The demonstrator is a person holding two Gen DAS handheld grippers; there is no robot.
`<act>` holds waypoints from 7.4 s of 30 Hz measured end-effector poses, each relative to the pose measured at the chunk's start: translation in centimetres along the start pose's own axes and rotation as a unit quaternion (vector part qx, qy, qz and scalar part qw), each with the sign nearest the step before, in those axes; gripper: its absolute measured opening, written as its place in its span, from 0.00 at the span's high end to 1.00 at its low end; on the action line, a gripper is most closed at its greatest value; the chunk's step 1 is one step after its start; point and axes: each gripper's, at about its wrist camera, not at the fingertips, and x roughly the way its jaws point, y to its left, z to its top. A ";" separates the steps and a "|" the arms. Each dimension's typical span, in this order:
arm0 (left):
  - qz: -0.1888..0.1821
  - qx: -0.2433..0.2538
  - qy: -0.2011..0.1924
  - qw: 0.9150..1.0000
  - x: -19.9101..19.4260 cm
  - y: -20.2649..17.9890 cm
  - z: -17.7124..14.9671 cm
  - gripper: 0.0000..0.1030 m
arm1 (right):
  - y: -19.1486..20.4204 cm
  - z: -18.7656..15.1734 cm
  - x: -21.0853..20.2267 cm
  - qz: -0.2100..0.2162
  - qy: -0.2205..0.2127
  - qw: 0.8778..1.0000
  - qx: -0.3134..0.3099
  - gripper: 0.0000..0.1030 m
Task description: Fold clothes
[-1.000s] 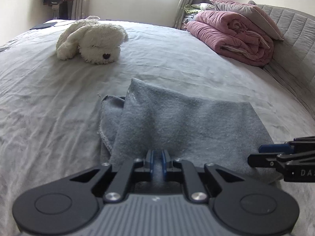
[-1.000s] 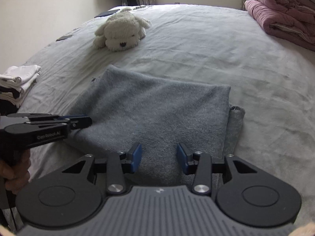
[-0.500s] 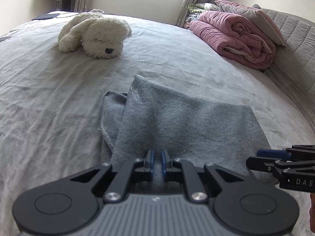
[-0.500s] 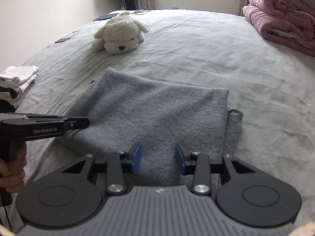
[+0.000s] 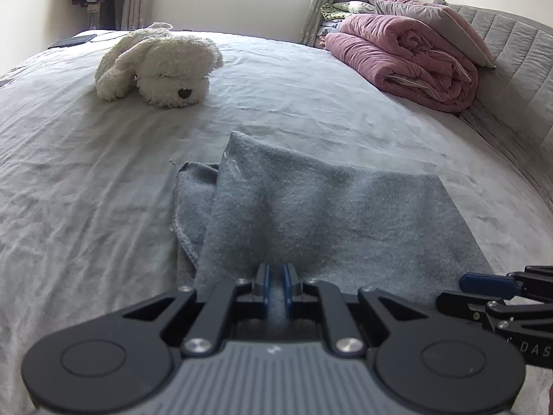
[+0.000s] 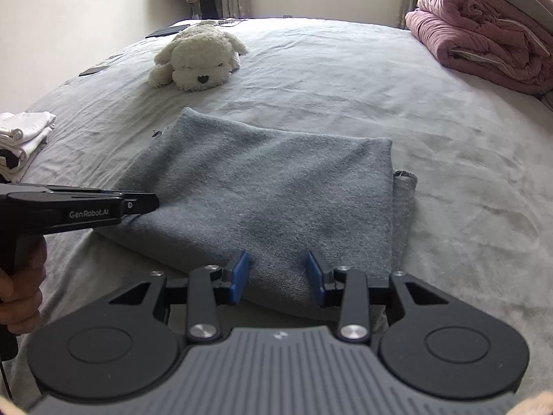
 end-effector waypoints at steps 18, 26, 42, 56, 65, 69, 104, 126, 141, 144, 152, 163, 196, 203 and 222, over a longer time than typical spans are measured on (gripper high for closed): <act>-0.021 0.048 -0.005 0.999 -0.6 -1.8 -0.8 0.76 | 0.9 0.1 0.7 0.014 -0.004 1.000 0.024 0.63; -0.009 0.057 -0.001 0.998 -0.5 -0.8 -0.4 0.75 | -0.9 -0.2 0.3 -0.015 0.018 1.000 0.014 0.69; -0.035 0.043 0.010 0.998 -0.4 1.0 0.1 0.75 | -3.1 -0.6 0.1 -0.036 0.039 0.998 0.018 0.66; -0.033 0.125 -0.019 0.991 -0.8 -3.0 -2.0 0.69 | 3.1 -0.5 1.3 0.023 -0.019 0.998 -0.056 0.64; -0.040 0.113 -0.009 0.993 -1.2 -2.2 -1.8 0.68 | 2.7 -0.6 1.2 0.024 -0.009 0.998 -0.057 0.65; -0.018 0.119 -0.009 0.993 -1.5 -1.5 -2.4 0.66 | 2.2 -0.9 1.2 0.025 0.000 0.998 -0.059 0.65; 0.005 0.004 0.046 0.999 -0.6 3.8 -0.3 0.45 | -3.7 -0.6 -0.1 -0.028 0.043 0.999 0.007 0.57; -0.010 -0.057 0.011 0.998 -3.1 5.0 1.1 0.50 | -10.7 -1.3 -1.2 0.068 0.048 0.939 0.333 0.35; -0.054 -0.016 -0.004 0.998 -3.2 2.6 0.4 0.50 | -11.8 -4.9 -1.8 0.117 0.042 0.875 0.468 0.34; -0.062 -0.001 -0.006 0.998 -2.9 1.5 0.2 0.50 | -11.7 -5.3 -1.5 0.122 0.017 0.864 0.488 0.34; -0.101 0.060 -0.030 0.993 -3.1 -2.0 -0.6 0.50 | -10.6 -6.3 -1.0 0.125 -0.054 0.837 0.530 0.33; -0.064 0.056 0.001 0.996 -1.4 -1.3 -1.1 0.50 | -8.8 -6.8 -2.1 0.107 -0.125 0.832 0.530 0.40; -0.054 0.115 -0.025 0.992 -1.2 -4.8 -1.3 0.49 | -5.8 -5.6 -1.3 0.034 -0.149 0.871 0.466 0.75; -0.027 0.148 -0.029 0.988 -0.4 -5.7 -2.5 0.49 | -6.1 -6.7 -0.9 0.046 -0.137 0.854 0.499 0.72; 0.009 0.164 -0.026 0.986 1.0 -6.8 -1.1 0.48 | -4.9 -5.0 -1.7 0.042 -0.155 0.882 0.442 0.74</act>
